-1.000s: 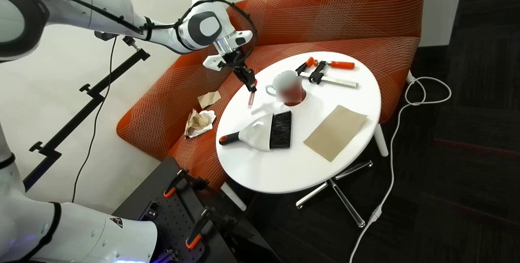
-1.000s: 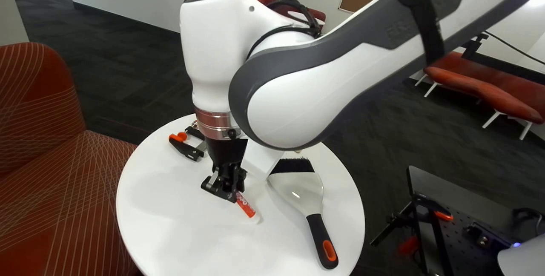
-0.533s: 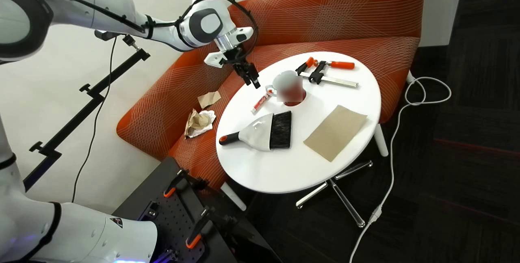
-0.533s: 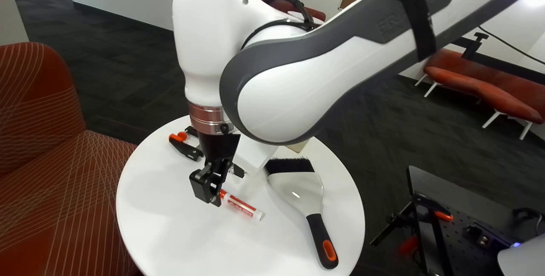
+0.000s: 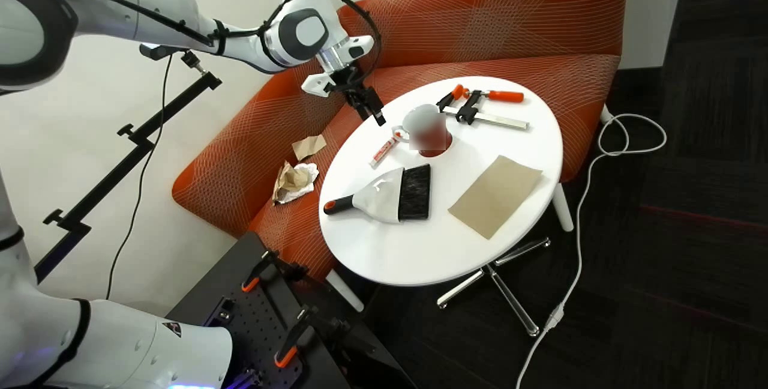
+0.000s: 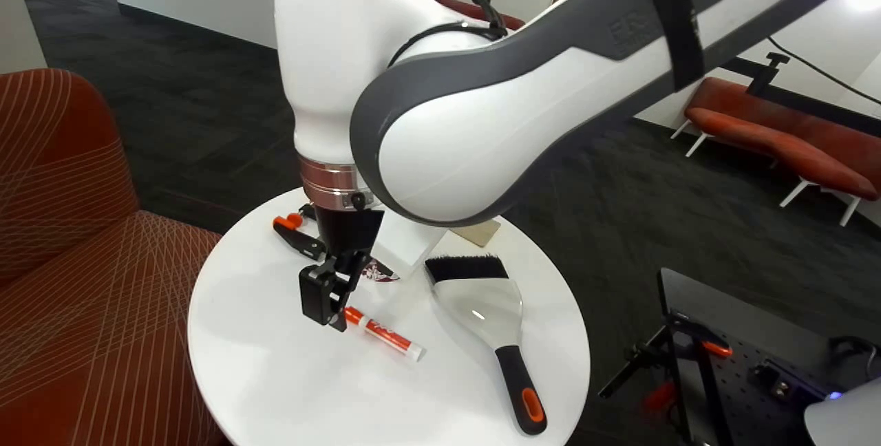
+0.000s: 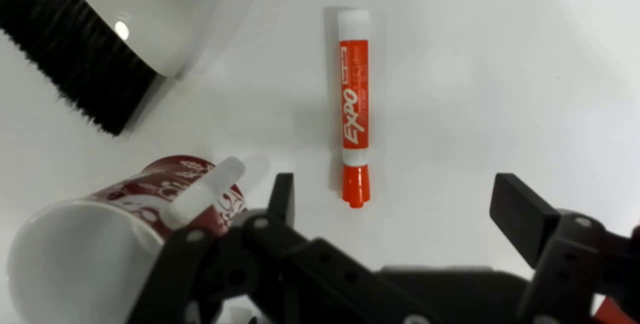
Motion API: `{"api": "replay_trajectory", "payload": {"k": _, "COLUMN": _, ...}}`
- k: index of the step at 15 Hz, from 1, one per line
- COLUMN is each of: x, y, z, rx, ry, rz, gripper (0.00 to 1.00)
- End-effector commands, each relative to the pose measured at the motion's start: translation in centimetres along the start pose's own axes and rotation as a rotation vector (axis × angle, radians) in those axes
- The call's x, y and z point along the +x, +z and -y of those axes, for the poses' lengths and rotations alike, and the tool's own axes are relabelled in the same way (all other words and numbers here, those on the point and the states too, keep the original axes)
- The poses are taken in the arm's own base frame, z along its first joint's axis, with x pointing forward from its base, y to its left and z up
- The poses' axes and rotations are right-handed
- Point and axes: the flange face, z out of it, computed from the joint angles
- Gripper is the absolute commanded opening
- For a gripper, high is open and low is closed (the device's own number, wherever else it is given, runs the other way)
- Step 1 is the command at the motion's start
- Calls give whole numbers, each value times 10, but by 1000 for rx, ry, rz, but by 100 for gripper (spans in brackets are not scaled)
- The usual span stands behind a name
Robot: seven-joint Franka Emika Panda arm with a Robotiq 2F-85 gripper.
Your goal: Pick up the marker from the cup and place it on the table
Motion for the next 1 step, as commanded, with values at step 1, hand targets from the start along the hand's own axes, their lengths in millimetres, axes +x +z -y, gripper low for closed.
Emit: {"api": "replay_trajectory", "payload": {"k": 1, "x": 1, "y": 0, "z": 0, "rx": 0, "ry": 0, "rz": 0, "gripper": 100}}
